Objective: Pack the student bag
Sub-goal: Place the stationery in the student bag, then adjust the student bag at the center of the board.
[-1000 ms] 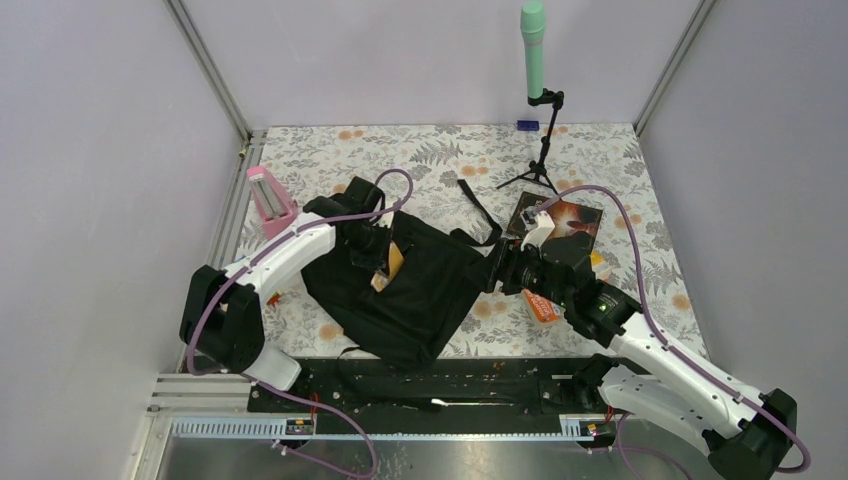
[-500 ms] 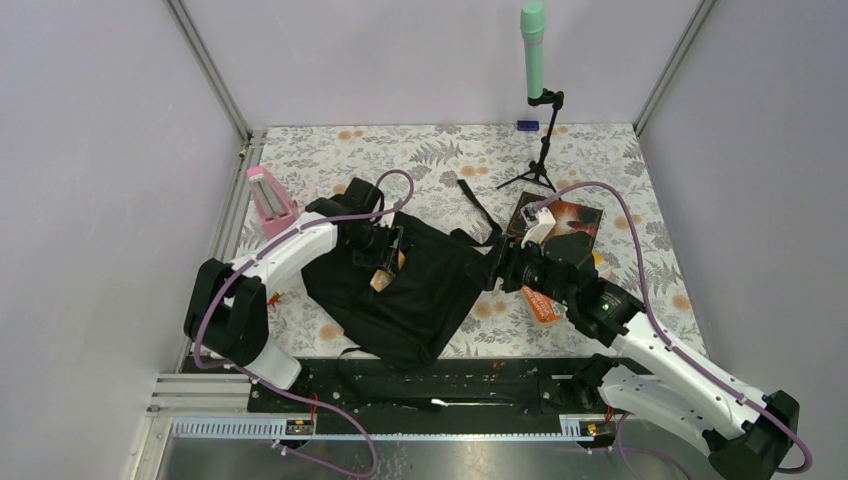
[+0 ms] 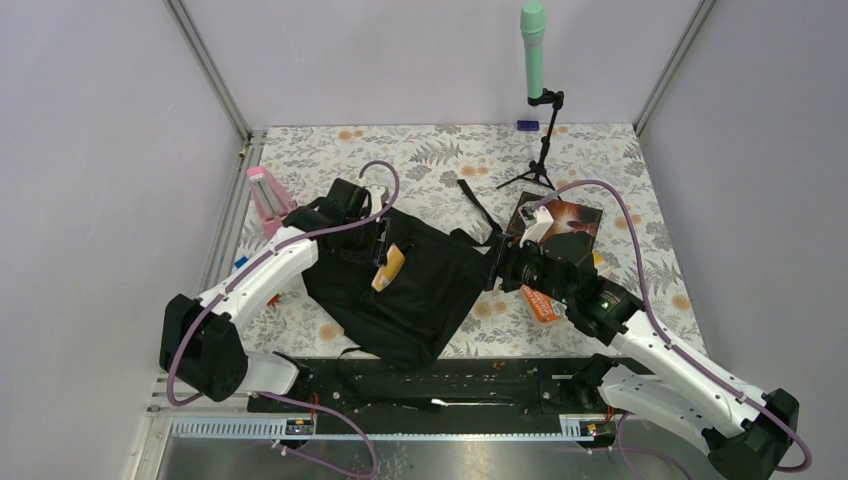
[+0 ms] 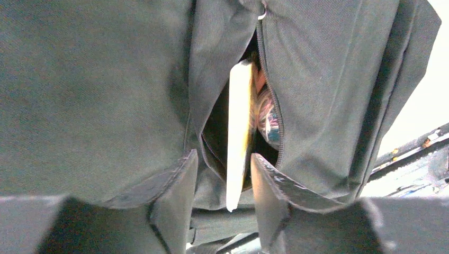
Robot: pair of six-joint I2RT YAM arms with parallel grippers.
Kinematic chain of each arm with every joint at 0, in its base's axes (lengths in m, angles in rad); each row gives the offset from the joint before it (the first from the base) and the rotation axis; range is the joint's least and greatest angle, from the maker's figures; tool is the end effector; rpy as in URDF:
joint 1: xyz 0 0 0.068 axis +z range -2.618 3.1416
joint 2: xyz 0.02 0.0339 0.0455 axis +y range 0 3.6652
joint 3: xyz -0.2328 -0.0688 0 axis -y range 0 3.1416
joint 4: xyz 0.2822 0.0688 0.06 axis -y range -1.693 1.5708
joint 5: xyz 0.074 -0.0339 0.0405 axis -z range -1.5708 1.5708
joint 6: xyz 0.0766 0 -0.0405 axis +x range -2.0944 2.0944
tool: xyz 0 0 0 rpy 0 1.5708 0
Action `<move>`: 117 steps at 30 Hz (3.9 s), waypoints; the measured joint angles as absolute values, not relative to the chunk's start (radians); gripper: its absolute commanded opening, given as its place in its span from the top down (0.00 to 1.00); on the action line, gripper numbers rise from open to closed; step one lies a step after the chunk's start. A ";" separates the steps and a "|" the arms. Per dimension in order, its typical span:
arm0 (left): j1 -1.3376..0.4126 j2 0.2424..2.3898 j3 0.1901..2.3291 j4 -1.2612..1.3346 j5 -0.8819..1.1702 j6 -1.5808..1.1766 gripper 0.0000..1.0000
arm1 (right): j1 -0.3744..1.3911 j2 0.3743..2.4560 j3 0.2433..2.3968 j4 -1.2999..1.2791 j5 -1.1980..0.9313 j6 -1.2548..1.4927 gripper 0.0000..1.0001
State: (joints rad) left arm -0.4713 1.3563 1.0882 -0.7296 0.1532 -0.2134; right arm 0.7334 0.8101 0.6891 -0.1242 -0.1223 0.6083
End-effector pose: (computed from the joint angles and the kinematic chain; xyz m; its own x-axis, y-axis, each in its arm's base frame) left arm 0.2973 -0.1646 0.1983 -0.8423 0.1943 -0.5028 0.3521 0.9046 -0.2401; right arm 0.2110 0.2027 0.2712 -0.5779 0.2428 -0.7792 -0.5143 0.6329 0.5787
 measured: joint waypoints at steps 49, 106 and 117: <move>-0.550 1.523 0.985 -0.545 0.331 -0.376 1.00 | 0.756 0.783 0.704 -0.193 -0.095 0.599 0.31; -0.564 1.777 1.393 -0.626 0.254 -0.286 0.31 | 0.540 0.843 0.583 -0.381 0.049 0.509 0.13; -0.557 1.864 1.407 -0.562 0.324 -0.308 0.54 | 0.540 0.752 0.527 -0.351 0.009 0.544 0.16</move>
